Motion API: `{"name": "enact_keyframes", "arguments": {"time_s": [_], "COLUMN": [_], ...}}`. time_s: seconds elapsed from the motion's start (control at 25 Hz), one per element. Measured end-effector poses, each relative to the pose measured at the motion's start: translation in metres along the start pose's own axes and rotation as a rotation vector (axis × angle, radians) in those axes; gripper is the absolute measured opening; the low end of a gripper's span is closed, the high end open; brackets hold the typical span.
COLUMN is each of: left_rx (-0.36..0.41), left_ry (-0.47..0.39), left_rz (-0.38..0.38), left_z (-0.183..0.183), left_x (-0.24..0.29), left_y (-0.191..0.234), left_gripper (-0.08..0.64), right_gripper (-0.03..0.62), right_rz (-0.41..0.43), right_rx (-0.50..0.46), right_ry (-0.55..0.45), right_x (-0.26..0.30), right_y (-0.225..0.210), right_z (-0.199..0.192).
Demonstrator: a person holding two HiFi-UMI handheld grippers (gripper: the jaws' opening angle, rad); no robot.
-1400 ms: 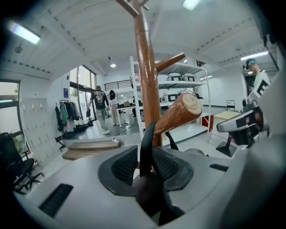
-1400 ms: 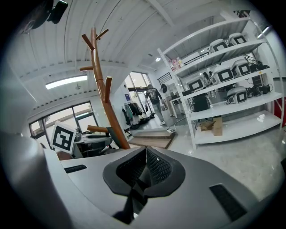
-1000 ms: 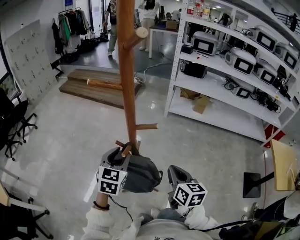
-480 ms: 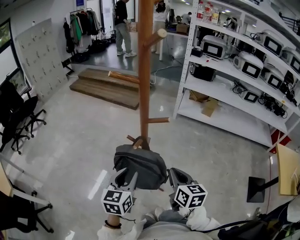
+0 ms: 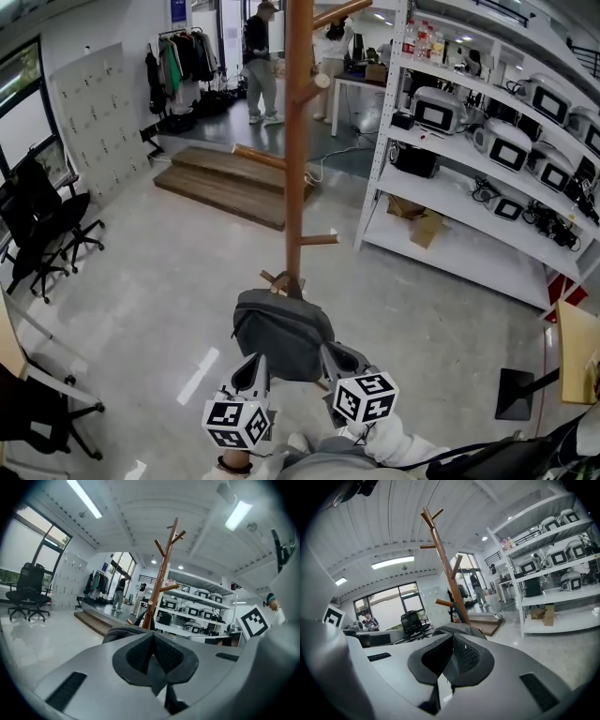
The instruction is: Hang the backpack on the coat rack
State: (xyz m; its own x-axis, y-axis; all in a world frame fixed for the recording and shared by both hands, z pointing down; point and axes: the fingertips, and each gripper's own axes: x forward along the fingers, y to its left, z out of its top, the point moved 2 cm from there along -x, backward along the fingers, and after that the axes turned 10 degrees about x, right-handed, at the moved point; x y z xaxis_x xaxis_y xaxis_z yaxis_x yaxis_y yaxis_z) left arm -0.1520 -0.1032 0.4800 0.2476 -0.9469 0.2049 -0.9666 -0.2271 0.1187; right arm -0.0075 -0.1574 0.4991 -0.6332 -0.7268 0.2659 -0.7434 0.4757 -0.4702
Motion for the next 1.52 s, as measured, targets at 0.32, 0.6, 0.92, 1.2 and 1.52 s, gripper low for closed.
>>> {"name": "enact_keyframes", "arguments": {"time_s": [0.32, 0.6, 0.92, 1.2, 1.52], "left_rx": [-0.026, -0.04, -0.05, -0.068, -0.034], "left_ry": [-0.019, -0.02, -0.023, -0.002, 0.016], "left_rz": [0.05, 0.119, 0.155, 0.135, 0.126], "left_z": [0.005, 0.006, 0.005, 0.001, 0.003], "left_x": [-0.011, -0.033, -0.051, -0.054, -0.054], "left_y": [-0.045, -0.08, -0.087, -0.087, -0.09], "left_gripper": [0.002, 0.002, 0.002, 0.002, 0.002], "right_gripper": [0.012, 0.012, 0.012, 0.012, 0.011], "right_rz": [0.056, 0.084, 0.111, 0.124, 0.135], "right_rx": [-0.039, -0.036, -0.037, -0.051, -0.1], "right_ry": [0.017, 0.036, 0.03, 0.044, 0.047], "right_x": [-0.037, -0.072, -0.086, -0.093, -0.095], "right_y": [-0.003, -0.012, 0.006, 0.024, 0.032], "right_z": [0.001, -0.006, -0.017, -0.029, -0.028]}}
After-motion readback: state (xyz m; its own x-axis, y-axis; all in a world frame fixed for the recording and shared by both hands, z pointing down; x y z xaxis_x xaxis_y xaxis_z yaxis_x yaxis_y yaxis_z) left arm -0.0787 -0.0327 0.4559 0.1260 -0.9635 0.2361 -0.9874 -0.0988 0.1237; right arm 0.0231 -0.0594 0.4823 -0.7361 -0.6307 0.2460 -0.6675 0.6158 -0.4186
